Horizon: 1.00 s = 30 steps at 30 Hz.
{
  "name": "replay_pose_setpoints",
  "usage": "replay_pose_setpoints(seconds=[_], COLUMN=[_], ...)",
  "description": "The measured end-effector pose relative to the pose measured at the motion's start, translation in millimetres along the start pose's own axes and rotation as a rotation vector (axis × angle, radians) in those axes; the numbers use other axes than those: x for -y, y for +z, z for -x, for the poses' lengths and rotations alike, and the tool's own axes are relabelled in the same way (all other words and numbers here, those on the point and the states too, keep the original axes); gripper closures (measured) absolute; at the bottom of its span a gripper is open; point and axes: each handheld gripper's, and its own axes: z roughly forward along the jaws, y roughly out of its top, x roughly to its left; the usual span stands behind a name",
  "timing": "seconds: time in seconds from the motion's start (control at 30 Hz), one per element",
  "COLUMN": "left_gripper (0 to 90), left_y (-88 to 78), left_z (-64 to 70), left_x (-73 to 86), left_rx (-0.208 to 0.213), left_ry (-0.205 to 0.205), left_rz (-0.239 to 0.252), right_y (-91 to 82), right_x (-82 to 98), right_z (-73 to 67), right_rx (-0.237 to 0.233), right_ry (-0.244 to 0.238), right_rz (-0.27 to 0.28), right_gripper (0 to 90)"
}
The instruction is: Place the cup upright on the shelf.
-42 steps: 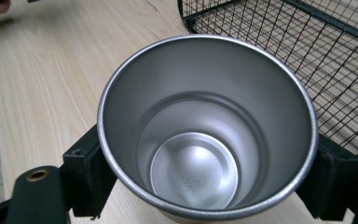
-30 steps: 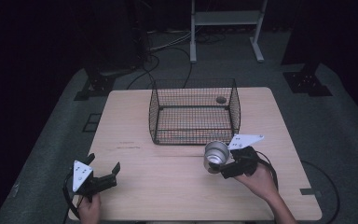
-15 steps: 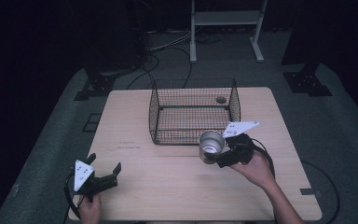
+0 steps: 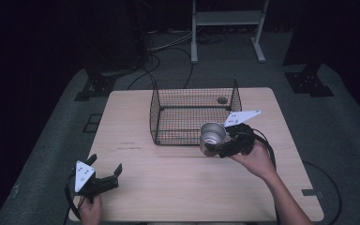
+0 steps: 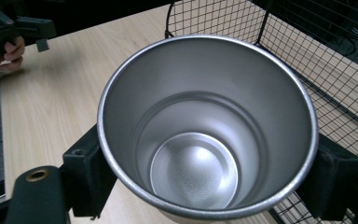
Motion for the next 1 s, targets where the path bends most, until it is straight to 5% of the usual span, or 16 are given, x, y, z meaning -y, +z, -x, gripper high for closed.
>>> replay_pose_setpoints(seconds=[1.0], left_gripper=[0.0], left_y=[-2.7], left_z=[-1.7], left_x=[0.3], left_rx=[-0.005], left_ry=[0.001], left_rz=[0.004], right_y=[11.6], right_x=[-43.6], right_z=[18.1], right_rx=[0.014], right_ry=[-0.019], right_rz=[-0.023], right_gripper=[17.7])
